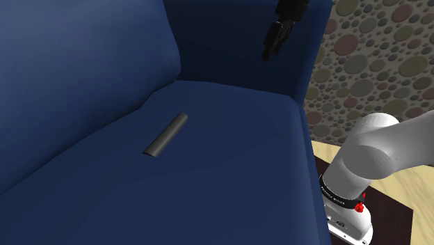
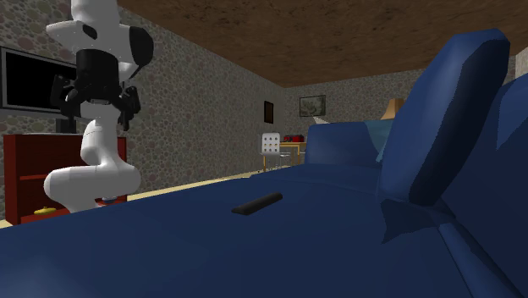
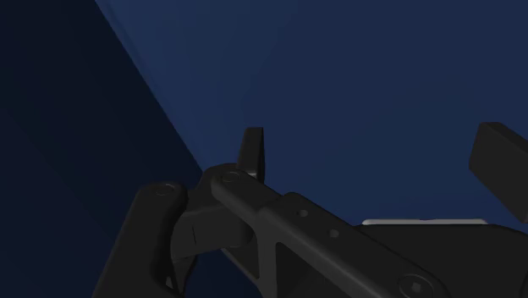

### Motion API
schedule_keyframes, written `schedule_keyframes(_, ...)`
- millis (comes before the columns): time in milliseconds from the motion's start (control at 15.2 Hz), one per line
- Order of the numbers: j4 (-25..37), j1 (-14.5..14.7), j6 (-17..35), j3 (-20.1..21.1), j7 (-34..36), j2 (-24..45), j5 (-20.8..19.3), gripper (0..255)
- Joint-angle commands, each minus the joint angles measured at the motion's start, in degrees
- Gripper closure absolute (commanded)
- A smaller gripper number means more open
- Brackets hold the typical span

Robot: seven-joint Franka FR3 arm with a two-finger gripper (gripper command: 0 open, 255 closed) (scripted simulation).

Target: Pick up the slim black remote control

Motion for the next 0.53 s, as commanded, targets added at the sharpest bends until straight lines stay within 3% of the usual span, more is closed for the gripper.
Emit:
schedule_keyframes(0,0.0,0.0,0.0,0.0,0.0,0.0,0.0,0)
schedule_keyframes(462,-3.7,-3.2,1.9,14.5,24.3,-2.5,5.3,0)
